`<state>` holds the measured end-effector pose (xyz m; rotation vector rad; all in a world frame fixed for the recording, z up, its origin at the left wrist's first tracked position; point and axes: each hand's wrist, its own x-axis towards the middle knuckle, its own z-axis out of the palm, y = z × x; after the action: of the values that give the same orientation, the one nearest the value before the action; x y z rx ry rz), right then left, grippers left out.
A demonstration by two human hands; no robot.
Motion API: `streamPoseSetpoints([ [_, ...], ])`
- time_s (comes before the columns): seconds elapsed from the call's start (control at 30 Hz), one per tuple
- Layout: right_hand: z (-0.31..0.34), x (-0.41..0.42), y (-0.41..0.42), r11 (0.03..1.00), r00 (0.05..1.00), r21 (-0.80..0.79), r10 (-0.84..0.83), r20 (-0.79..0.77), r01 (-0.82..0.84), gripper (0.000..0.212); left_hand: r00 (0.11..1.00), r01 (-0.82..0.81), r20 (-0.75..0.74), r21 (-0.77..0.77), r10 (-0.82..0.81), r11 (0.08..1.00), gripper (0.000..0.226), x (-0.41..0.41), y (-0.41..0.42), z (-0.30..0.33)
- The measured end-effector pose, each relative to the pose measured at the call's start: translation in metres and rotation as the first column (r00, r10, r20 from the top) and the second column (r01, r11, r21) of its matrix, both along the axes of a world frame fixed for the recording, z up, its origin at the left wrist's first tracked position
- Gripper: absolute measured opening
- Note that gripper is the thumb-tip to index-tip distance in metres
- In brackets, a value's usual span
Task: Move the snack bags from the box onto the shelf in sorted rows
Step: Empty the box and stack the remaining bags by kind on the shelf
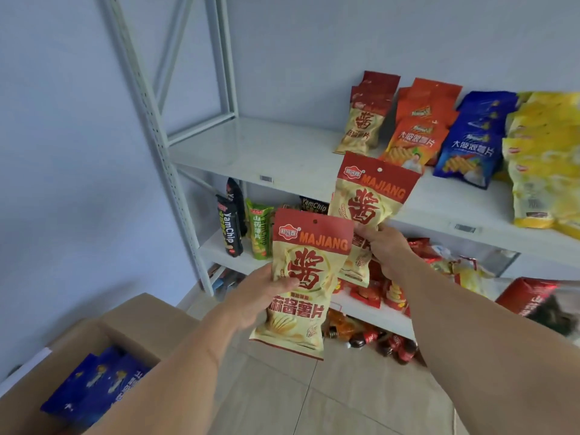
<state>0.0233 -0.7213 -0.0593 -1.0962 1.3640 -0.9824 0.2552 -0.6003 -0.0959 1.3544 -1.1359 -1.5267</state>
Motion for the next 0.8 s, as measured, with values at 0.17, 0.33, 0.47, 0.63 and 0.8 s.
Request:
streamPoseSetpoints([
  [0.17, 0.015, 0.003, -0.096, 0.998, 0.997, -0.045, -0.039, -0.060, 0.037, 0.019, 0.999, 0.052, -0.009, -0.037, -0.052, 0.998, 0.035, 0.000, -0.098, 0.014],
  [0.33, 0.029, -0.006, -0.194, 0.996, 0.997, -0.051, -0.077, -0.013, 0.076, 0.034, 0.996, 0.085, -0.025, -0.053, -0.086, 0.995, 0.043, 0.011, -0.201, 0.036],
  [0.47, 0.040, -0.011, -0.267, 0.990, 0.991, -0.067, -0.125, 0.042, 0.127, 0.041, 0.996, 0.058, -0.066, -0.043, -0.060, 0.997, 0.041, 0.019, -0.279, 0.048],
  [0.63, 0.040, -0.019, -0.338, 0.987, 0.989, -0.063, -0.144, 0.029, 0.146, 0.041, 0.995, 0.081, -0.057, -0.033, -0.082, 0.996, 0.035, 0.013, -0.352, 0.052],
  [0.8, 0.040, -0.017, -0.404, 0.991, 0.995, -0.093, -0.101, 0.006, 0.101, 0.027, 0.998, 0.021, -0.059, -0.071, -0.025, 0.997, 0.044, 0.011, -0.413, 0.058],
])
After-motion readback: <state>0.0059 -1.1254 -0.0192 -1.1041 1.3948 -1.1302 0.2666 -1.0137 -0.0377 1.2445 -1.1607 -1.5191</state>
